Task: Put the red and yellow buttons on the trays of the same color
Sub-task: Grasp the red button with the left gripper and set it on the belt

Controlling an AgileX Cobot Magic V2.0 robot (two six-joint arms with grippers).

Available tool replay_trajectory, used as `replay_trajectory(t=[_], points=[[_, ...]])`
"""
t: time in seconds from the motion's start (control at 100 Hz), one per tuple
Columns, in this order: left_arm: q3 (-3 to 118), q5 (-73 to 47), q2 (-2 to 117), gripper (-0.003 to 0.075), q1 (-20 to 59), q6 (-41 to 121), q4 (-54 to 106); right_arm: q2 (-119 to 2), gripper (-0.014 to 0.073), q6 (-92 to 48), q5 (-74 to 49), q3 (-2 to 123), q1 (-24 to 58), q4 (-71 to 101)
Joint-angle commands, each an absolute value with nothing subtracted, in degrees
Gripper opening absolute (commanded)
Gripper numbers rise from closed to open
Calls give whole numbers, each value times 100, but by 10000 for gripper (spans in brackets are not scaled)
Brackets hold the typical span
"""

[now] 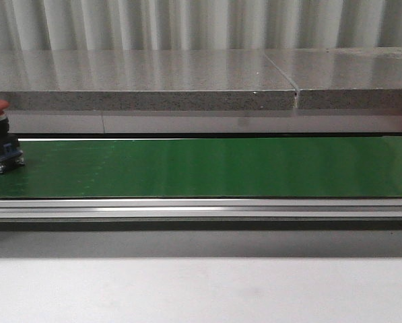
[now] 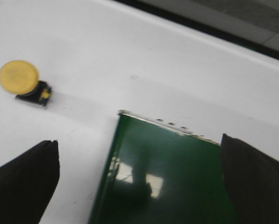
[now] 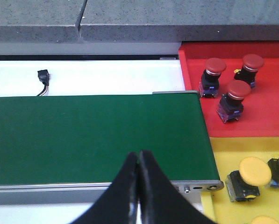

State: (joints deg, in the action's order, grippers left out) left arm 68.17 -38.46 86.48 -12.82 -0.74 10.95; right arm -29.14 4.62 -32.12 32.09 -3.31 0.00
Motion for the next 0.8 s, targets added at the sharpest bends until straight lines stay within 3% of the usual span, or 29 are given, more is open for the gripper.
replay_trajectory(t=[0.0,0.37,0.79], points=[[7010,-3767,8733,650,-1566,0,1145,-2915,-67,423,-2783,3350,-315,-57],[7088,-3391,9796,650,-2404,234,1141,-2915,-67,423,-2783,3350,-315,-57],[8520,-3595,11110,650,-2522,234,1141,-2915,-67,423,-2783,3350,-315,-57]])
